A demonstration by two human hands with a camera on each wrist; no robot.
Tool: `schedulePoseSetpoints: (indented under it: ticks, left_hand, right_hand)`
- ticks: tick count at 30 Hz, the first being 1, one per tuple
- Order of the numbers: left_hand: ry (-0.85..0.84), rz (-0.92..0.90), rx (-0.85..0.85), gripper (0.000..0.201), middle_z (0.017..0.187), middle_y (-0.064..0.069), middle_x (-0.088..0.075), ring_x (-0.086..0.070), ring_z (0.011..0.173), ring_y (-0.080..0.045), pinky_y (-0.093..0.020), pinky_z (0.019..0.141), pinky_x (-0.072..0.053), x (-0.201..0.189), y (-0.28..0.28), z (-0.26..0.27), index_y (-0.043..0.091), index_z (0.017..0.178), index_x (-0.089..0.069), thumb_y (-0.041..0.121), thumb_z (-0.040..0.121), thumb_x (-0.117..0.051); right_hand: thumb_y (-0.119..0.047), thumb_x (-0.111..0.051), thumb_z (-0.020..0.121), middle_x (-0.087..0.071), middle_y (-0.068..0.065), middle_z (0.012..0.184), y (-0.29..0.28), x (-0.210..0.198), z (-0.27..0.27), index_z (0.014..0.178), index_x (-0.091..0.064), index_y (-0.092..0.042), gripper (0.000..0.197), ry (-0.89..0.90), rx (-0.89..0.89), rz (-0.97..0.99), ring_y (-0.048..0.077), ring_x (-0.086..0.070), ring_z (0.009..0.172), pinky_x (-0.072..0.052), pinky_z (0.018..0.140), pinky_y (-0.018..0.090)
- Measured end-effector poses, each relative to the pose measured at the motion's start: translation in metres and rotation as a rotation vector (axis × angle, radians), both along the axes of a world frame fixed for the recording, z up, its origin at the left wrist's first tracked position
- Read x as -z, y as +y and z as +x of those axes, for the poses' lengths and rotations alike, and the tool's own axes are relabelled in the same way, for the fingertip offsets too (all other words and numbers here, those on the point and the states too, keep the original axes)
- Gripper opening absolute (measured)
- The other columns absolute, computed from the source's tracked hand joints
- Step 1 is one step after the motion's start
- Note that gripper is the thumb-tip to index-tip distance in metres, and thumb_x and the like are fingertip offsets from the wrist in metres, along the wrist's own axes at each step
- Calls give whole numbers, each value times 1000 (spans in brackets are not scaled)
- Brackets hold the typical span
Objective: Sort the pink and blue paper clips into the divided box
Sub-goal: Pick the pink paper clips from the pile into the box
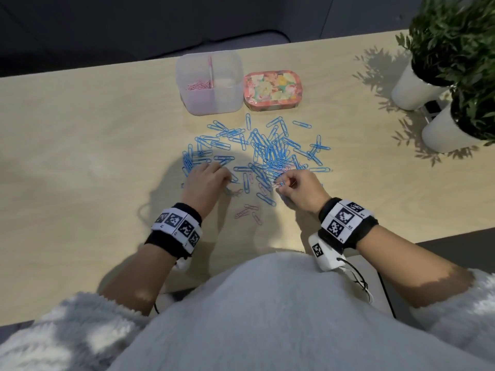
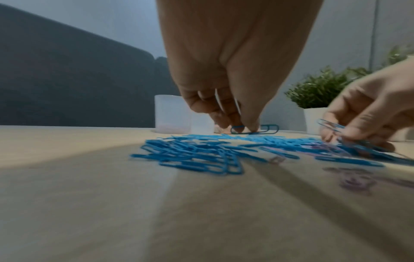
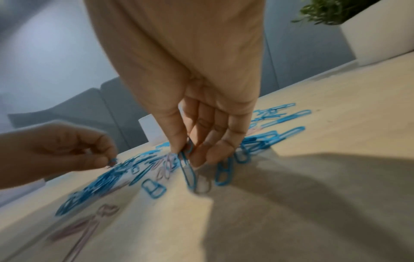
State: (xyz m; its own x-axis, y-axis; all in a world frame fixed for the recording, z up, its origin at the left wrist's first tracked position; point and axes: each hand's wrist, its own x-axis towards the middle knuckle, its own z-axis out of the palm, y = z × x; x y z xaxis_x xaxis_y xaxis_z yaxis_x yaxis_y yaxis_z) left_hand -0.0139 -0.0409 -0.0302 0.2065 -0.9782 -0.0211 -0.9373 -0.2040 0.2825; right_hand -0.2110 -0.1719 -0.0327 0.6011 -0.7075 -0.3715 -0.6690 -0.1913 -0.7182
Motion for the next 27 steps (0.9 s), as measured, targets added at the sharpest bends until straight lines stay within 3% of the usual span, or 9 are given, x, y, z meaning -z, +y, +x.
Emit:
schedulePoseSetpoints:
  ticks: [2,5,7,10,12,15,21,24,27]
  left_hand:
    - [-4,39,-95,18,88,-11,-66,-59,85,-34,-41,73,-47,-1,8,10,13,84,-65,22,86,-49]
    - [-22,104,-155,11,96,-11,-64,-55,94,-34,-39,78,-43,1,14,15,13,92,-64,17,84,-58]
    - [-5,75,-140,15,98,-11,-63,-55,97,-34,-40,81,-42,-2,9,8,13,95,-65,18,82,-59]
    - [6,65,-55,17,103,-8,-63,-53,101,-32,-39,85,-38,-4,-4,-9,15,98,-66,20,84,-58]
    - [5,113,-34,18,106,-4,-63,-51,104,-28,-37,88,-35,-3,-9,-17,18,99,-65,27,88,-54]
    - [7,147,-47,20,107,-3,-62,-50,107,-26,-35,89,-34,0,-11,-24,18,99,-64,31,88,-52]
    - [87,187,-99,18,106,-8,-60,-50,103,-29,-37,88,-38,2,-7,-27,12,95,-61,27,88,-54]
    - [176,155,-74,15,100,-12,-62,-52,98,-29,-36,84,-38,-4,-4,-29,7,94,-60,18,89,-52]
    - [459,115,-134,11,93,-10,-63,-55,87,-25,-33,78,-41,-10,1,-29,4,97,-57,11,90,-51]
  right_hand:
    - [6,-60,82,-47,7,59,-5,-1,-5,65,-52,-19,31,-77,59,129,19,-45,51,-41,54,27]
    - [10,-58,83,-44,5,57,-11,-1,-8,97,-57,-4,21,-95,81,255,16,-45,38,-38,38,20]
    - [8,-60,83,-48,3,57,-15,-3,-9,107,-57,1,26,-36,22,195,15,-49,42,-42,42,18]
    - [4,-60,82,-57,4,66,-23,-10,-10,105,-62,-1,24,53,-38,25,12,-57,56,-41,53,9]
    - [-1,-55,81,-66,12,85,-28,-13,-12,100,-66,-6,23,161,-65,-195,28,-61,81,-46,70,22]
    - [-7,-52,84,-62,12,109,-24,-15,-11,104,-67,-12,26,241,-151,-465,34,-52,106,-44,85,38]
    - [-33,-60,83,-62,8,96,4,-2,4,88,-65,-15,20,264,-356,-570,29,-49,100,-39,84,37]
    - [-25,-59,84,-63,10,99,6,5,6,92,-64,-13,16,248,-377,-556,30,-49,104,-40,87,38]
    - [-16,-56,85,-63,13,96,6,8,5,87,-62,-10,8,189,-347,-513,31,-50,102,-41,84,36]
